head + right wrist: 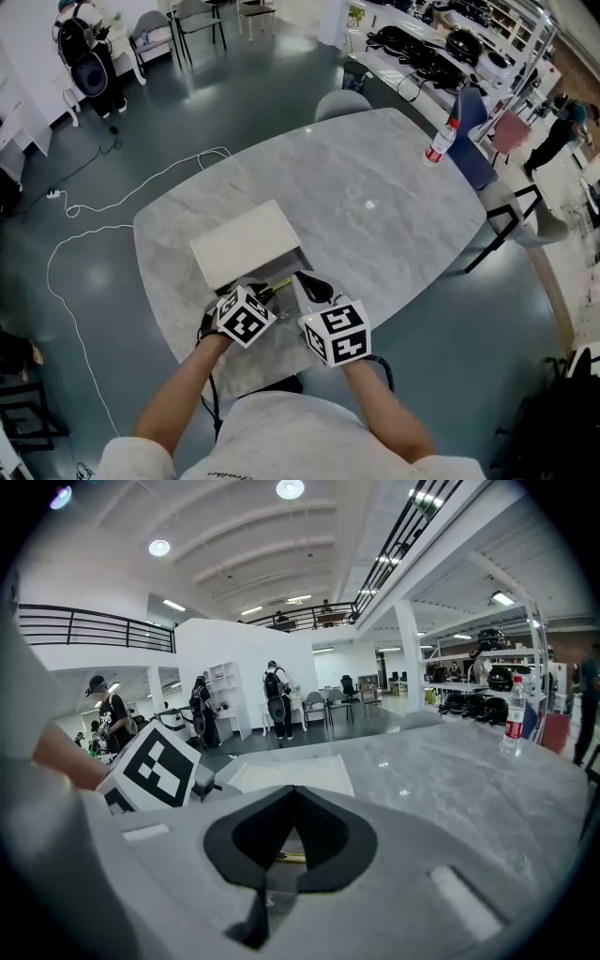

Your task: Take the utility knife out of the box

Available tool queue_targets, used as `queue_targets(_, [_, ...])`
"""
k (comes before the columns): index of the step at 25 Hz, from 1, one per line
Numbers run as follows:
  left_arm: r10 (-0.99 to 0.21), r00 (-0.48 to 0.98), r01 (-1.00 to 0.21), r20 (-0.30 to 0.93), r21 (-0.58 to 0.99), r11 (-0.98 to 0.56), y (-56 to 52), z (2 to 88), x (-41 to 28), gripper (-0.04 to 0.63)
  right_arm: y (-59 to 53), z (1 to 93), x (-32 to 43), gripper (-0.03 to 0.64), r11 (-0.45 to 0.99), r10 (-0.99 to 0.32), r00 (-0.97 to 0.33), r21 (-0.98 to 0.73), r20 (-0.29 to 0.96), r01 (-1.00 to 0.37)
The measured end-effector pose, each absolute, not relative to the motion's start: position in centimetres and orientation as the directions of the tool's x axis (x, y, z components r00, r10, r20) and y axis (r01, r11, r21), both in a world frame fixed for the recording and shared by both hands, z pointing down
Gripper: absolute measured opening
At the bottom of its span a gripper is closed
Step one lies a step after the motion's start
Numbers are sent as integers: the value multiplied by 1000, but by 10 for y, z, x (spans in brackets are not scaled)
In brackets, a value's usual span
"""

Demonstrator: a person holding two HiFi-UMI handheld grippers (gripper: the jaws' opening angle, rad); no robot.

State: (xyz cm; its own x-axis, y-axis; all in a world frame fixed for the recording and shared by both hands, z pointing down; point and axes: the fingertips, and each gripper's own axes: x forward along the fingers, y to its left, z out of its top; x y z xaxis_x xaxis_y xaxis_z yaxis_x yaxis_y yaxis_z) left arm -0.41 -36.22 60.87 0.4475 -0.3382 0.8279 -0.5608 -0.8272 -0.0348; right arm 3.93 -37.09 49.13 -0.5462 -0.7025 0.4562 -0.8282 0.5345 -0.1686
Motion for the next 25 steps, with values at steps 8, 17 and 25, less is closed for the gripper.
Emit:
queue_targets(8, [-267,417,-531,869,-6,-847,-368,632,-6,117,-385,501,36,5,531,-691,-543,-174,477,-829])
queue_targets(17, [-218,390,-526,895,22,-850,-376,647,-4,121,-396,505,36,5,520,-686,-534,-182,494,-835])
queue_targets(25, [-194,383,-512,903,33,-858,-378,651,-2,107,-402,513,33,5,510,-679,-528,-189,510,-839])
